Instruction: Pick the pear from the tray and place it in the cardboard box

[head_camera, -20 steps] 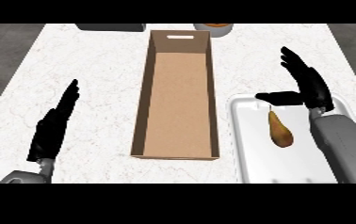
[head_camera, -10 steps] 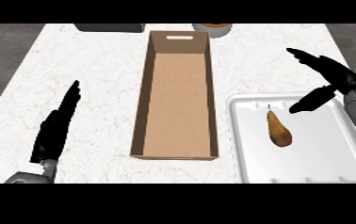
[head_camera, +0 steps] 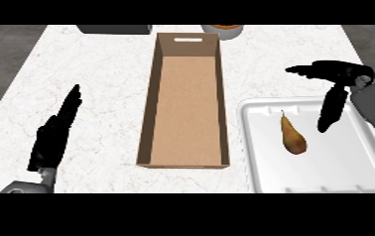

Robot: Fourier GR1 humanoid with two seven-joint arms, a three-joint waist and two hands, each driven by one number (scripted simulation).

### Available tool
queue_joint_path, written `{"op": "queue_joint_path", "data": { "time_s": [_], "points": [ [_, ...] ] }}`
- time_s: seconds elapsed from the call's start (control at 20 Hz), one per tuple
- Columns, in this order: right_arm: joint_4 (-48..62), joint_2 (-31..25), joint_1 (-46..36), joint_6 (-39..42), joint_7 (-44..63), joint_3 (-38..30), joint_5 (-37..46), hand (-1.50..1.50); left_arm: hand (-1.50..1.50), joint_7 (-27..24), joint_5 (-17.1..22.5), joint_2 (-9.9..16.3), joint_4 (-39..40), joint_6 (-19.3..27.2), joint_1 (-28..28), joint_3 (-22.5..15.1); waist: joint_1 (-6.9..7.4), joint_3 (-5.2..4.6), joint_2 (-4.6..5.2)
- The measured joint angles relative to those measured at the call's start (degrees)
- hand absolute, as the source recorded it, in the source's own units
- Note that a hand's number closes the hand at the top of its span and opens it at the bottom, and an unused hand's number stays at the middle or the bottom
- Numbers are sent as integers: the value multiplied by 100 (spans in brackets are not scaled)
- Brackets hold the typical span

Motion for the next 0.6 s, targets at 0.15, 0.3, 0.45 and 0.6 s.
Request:
{"op": "queue_joint_path", "data": {
  "time_s": [0.15, 0.3, 0.45, 0.6],
  "points": [
    [-173, 285, 77, 161, 461, 51, 80, -150, 0, 10, -89, -61, -108, 32, 142, 18, -45, 1, -13],
    [-362, 496, 188, 208, 845, -50, 234, -150, 0, 9, -156, -143, -20, -30, 104, 110, -77, 4, -13],
    [-367, 661, 269, 232, 1001, -167, 486, -150, 0, -87, -225, -225, -11, -107, 181, 192, -80, 5, -12],
    [-552, 771, 485, 225, 1149, -252, 715, -150, 0, -73, -289, -303, 13, -160, 172, 287, -93, 6, -13]
  ]
}}
